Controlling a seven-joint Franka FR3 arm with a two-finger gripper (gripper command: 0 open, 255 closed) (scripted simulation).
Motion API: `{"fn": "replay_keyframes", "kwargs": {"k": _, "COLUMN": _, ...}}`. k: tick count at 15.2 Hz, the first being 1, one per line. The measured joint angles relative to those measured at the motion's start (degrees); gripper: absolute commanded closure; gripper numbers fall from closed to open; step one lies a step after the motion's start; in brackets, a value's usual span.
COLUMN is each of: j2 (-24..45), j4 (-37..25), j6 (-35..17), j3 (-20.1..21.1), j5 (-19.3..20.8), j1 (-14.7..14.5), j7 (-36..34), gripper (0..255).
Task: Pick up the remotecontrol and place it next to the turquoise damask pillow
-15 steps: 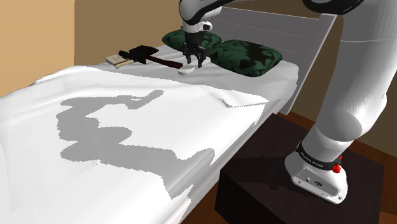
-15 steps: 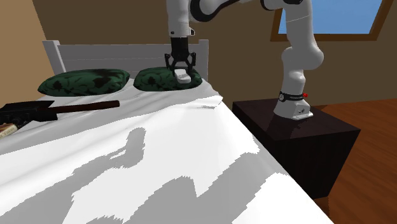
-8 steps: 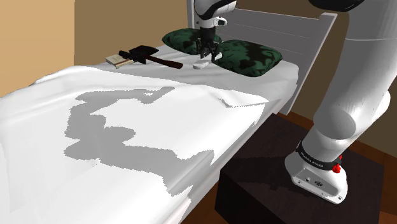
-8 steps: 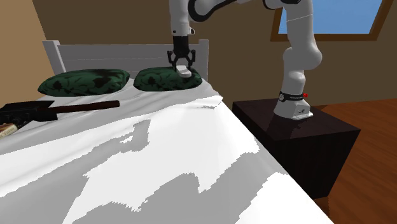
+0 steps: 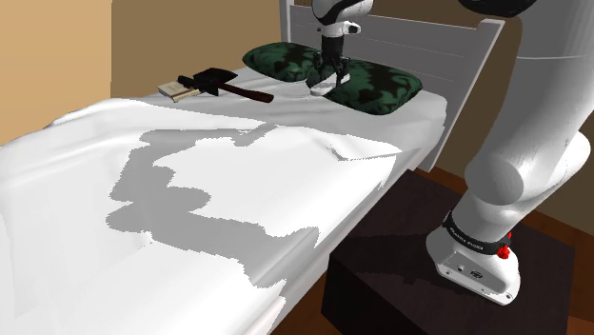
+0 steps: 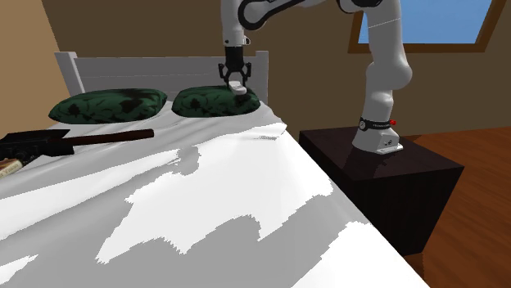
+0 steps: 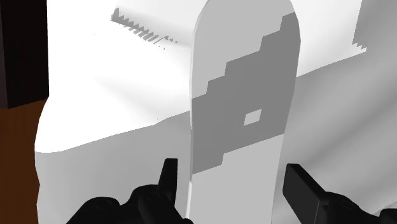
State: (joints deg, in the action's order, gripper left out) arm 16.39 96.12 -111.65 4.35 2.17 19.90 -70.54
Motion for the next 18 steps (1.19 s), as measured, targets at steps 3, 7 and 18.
{"fn": "replay_keyframes", "kwargs": {"k": 3, "j2": 0.4, "j4": 1.0, "j6": -1.4, "j3": -0.3, "j5": 0.0, "j1": 0.5, "j7": 0.9, "gripper": 255}}
{"fn": "replay_keyframes", "kwargs": {"k": 7, "j2": 1.2, "j4": 2.8, "j6": -4.0, "j3": -0.3, "j5": 0.1, "j1": 0.6, "j7": 0.8, "gripper": 255}}
{"fn": "replay_keyframes", "kwargs": {"k": 18, "j2": 4.5, "j4": 6.8, "j6": -11.3, "j3": -0.5, "j5": 0.4, "j1": 0.6, "j7": 0.7, "gripper": 255}}
